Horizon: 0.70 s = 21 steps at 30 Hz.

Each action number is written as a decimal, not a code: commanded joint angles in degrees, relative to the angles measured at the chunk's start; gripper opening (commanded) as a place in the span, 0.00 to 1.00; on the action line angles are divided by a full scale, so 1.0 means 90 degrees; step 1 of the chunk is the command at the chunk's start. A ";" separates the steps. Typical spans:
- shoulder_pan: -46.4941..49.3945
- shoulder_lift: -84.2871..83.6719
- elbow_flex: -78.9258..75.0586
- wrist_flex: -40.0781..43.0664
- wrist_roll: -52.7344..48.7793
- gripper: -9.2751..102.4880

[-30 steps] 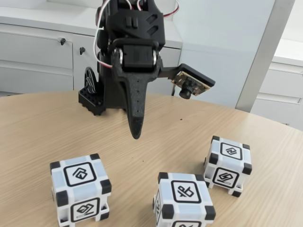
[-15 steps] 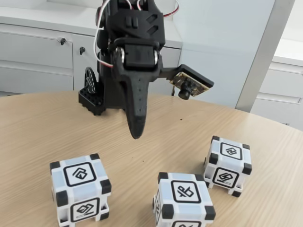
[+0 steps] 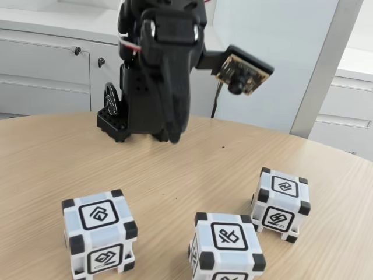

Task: Stack cubes from left to right.

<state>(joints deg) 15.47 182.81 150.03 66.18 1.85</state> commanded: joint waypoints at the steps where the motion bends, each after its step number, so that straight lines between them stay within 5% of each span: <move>1: -0.0020 -0.0078 -0.0703 -0.0020 -0.0068 0.27; 15: -0.0088 -0.3271 -0.3086 -0.0107 -0.0381 0.38; 21: -0.1152 -0.4473 -0.3809 -0.0107 -0.1309 0.41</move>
<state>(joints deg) 7.56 145.63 119.97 66.18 -6.59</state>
